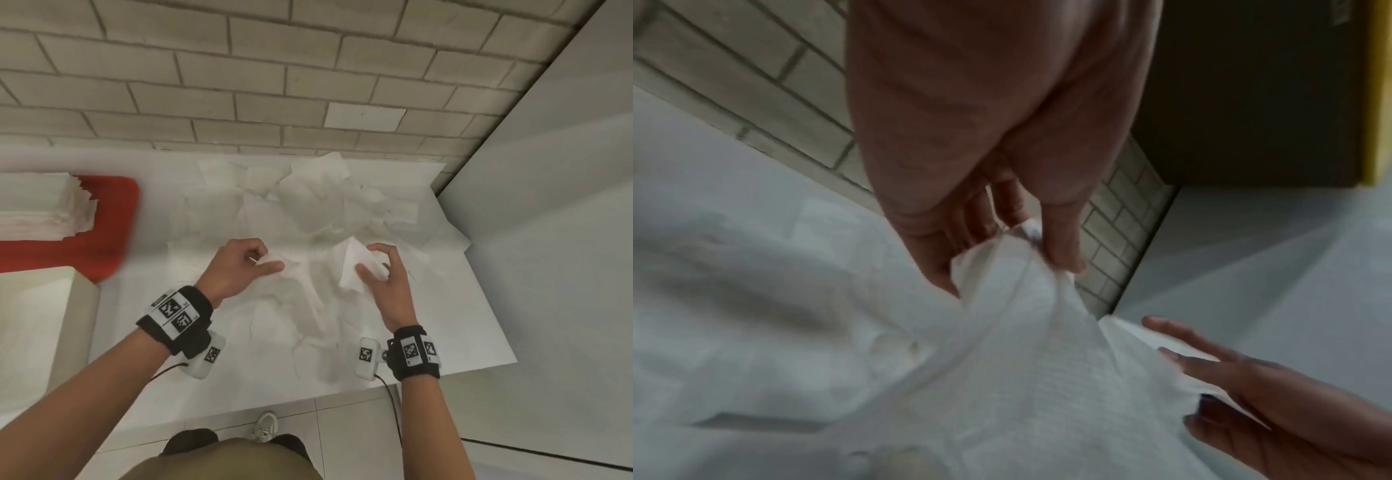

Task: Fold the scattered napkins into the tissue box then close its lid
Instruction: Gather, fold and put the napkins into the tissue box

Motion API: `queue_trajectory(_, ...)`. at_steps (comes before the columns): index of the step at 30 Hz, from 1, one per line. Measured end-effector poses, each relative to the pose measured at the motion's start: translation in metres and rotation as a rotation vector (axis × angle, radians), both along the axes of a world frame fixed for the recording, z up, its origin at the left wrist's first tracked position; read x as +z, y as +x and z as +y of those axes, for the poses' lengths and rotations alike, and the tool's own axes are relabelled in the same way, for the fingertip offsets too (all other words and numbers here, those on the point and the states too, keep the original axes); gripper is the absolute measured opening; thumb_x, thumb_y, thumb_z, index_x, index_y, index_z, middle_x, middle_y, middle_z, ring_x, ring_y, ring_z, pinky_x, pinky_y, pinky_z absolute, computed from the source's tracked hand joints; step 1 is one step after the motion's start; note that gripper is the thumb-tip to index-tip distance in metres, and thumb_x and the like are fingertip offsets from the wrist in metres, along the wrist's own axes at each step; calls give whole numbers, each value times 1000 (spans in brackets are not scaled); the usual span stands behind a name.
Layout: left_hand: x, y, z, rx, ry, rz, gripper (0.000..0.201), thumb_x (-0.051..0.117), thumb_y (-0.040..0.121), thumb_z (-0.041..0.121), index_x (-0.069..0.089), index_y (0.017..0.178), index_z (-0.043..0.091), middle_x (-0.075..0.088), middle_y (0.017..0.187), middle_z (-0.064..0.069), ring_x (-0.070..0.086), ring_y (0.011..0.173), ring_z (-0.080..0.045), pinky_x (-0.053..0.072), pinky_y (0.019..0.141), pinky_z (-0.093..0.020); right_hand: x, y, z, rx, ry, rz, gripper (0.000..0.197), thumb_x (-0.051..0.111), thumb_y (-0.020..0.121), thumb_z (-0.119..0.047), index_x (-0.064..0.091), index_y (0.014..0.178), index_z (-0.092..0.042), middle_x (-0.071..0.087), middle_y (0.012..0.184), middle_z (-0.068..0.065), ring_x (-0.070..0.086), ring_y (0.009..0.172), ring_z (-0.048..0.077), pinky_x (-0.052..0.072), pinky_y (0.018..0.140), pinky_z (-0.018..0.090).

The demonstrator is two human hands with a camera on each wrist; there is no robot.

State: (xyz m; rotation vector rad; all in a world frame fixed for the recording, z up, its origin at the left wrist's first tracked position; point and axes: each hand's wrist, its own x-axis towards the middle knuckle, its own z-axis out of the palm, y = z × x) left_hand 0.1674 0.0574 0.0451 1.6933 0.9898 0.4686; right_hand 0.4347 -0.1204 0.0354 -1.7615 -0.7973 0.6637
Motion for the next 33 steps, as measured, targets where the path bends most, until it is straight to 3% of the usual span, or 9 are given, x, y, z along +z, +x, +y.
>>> queue_trajectory(2,-14,-9,10,60,-23,69,31,91,85,33,64,74,21,59,74,12,53,71,-12,41,61,-26,-23,-7,6,-11,-36,24,48,80,96,-22,55,132,-41,65,128,-10,62,108,11,52,87,22)
queue_trajectory(5,-35,-25,19,113,-16,206,29,85,92,33,61,77,25,62,85,3,58,76,-17,43,65,-28,-56,-17,12,-119,-276,-167,48,75,99,-31,49,138,-40,64,125,10,62,115,33,50,92,39)
queue_trajectory(8,-43,-35,25,70,67,301,30,81,95,34,60,78,21,58,79,3,55,75,-19,39,68,-32,-58,-44,15,-129,-183,-482,42,76,96,-43,57,130,-29,55,135,-1,53,119,24,50,101,44)
queue_trajectory(13,-40,-33,31,-11,151,288,34,81,95,31,56,73,25,49,67,4,45,64,-16,35,63,-32,-55,-112,58,516,-111,-656,60,78,90,-56,53,140,-34,52,145,-12,49,131,14,41,105,36)
queue_trajectory(16,-41,-32,35,-21,165,294,26,79,97,28,61,80,21,54,69,8,50,64,-10,36,63,-25,-73,-125,91,589,-245,-633,69,79,89,-53,47,148,-37,56,145,-6,48,133,21,39,107,41)
queue_trajectory(22,-48,-50,42,110,114,283,15,72,100,15,58,101,21,69,73,1,63,73,-25,43,62,-26,-73,-122,114,622,-213,-500,32,79,94,-46,64,122,-38,68,98,-9,60,103,17,46,99,37)
queue_trajectory(26,-37,-69,41,164,205,190,29,65,99,2,48,102,25,49,60,1,46,56,-16,44,62,-33,-58,-112,102,513,-73,-411,22,81,94,-44,74,108,-28,67,96,-16,57,100,12,43,92,31)
queue_trajectory(29,-20,-82,43,127,218,133,37,63,100,-3,65,89,32,71,79,5,66,76,-17,53,80,-38,-32,-112,91,471,27,-306,18,76,100,-41,75,98,-23,66,92,-15,59,95,10,43,85,26)
queue_trajectory(33,25,-94,33,110,22,-23,25,57,105,19,80,99,26,80,108,4,72,105,-27,54,95,-46,7,-127,87,425,143,-172,15,73,103,-36,71,94,-24,66,94,-13,63,88,10,46,78,24)
